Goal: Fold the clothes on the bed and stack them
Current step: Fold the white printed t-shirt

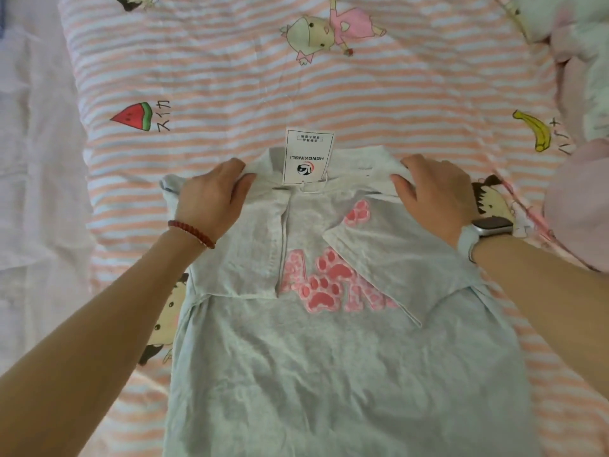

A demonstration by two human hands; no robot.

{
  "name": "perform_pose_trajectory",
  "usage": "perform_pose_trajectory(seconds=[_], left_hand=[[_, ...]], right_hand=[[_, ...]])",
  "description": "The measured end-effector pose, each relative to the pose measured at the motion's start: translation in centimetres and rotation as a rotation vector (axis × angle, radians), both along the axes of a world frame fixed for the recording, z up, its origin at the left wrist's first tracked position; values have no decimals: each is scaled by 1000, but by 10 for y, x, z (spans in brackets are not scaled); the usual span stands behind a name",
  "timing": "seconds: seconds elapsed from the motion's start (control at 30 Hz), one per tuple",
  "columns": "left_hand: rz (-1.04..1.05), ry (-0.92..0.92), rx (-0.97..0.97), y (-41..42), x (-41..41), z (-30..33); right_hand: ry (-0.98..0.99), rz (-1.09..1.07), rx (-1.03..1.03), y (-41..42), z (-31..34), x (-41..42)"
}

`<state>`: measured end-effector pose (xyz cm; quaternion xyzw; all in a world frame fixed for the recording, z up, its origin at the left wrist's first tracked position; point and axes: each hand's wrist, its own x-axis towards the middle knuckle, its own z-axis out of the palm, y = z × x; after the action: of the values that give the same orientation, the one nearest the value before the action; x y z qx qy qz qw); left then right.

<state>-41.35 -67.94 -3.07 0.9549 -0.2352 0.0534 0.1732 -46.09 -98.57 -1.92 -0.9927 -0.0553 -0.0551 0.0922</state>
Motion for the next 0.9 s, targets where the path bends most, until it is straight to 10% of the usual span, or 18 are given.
perform_pose_trajectory(seconds=[0.57, 0.77, 0.9], left_hand=[[-381, 51, -8, 71, -234, 29], [-295, 652, 492, 68, -267, 15], [-244, 256, 90, 48, -253, 25]], right_hand=[[14, 236, 67, -9, 24, -256], [426, 281, -87, -22, -3, -303], [222, 171, -65, -6, 5, -287]])
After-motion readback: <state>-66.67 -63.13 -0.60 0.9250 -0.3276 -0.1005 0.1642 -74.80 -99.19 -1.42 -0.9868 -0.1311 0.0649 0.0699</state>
